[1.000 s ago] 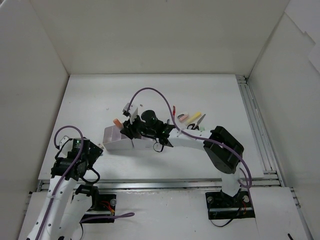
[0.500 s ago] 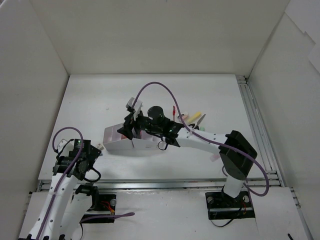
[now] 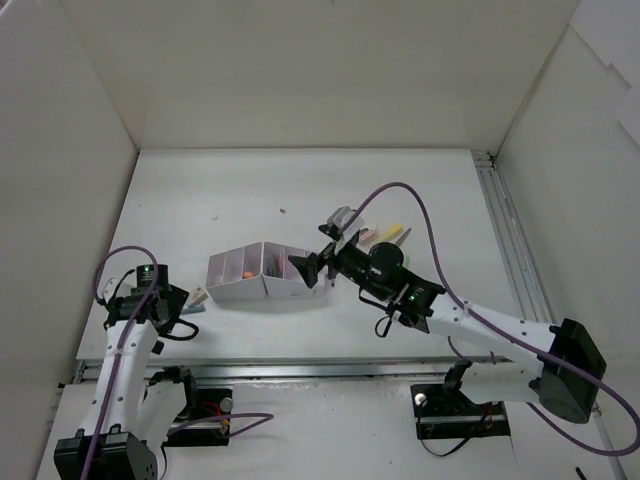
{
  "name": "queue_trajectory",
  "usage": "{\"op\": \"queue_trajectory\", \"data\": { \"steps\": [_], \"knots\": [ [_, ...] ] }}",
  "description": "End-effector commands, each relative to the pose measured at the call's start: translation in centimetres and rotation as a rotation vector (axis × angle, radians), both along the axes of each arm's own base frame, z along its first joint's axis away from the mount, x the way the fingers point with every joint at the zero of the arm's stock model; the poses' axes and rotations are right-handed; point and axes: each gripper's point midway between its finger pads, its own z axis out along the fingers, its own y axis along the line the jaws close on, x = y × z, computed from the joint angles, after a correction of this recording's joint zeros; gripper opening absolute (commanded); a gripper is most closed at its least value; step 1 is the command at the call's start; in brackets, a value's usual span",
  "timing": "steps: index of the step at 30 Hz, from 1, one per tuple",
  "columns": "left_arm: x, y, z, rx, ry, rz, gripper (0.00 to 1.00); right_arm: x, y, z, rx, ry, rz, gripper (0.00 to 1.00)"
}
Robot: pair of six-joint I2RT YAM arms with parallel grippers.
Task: Sort the stationery into containers
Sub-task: Pick up the pen from the corner of the board.
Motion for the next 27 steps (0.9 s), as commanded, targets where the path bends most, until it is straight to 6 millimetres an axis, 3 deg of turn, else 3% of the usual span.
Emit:
{"op": "queue_trajectory", "data": {
  "steps": [1,3,4,6,12,16,23,27],
  "knots": [
    [1.8,1.0,0.5,0.005,-0.045,0.025,0.99,1.6,-5.6,2.8,0.142,-0.024,-0.238,0.98],
    [2.6,1.2,0.2,-0.007,-0.046,0.029,0.98,1.5,-7.6,0.9,0.129,0.01,-0.302,0.98],
    [2.9,1.0,0.0,-0.019,-0.045,0.019,0.96,1.4,-8.9,1.5,0.15,0.005,-0.333,0.98],
    [3.3,1.4,-0.6,-0.037,-0.021,0.04,0.94,1.4,-10.5,0.0,0.113,0.035,-0.395,0.98],
    [3.7,1.6,-2.5,-0.068,0.045,0.103,0.84,1.2,-14.1,-0.7,0.066,0.057,-0.513,0.98],
    [3.6,2.3,-3.3,-0.045,0.044,0.172,0.78,0.9,-14.8,-0.7,0.046,0.06,-0.527,0.98],
    [4.9,2.7,-3.9,-0.045,0.052,0.205,0.77,0.7,-15.5,-1.5,0.02,0.089,-0.548,0.98],
    [4.0,3.1,-4.4,-0.038,0.128,0.29,0.64,0.5,-16.3,-1.7,0.022,0.097,-0.574,0.98]
  ]
}}
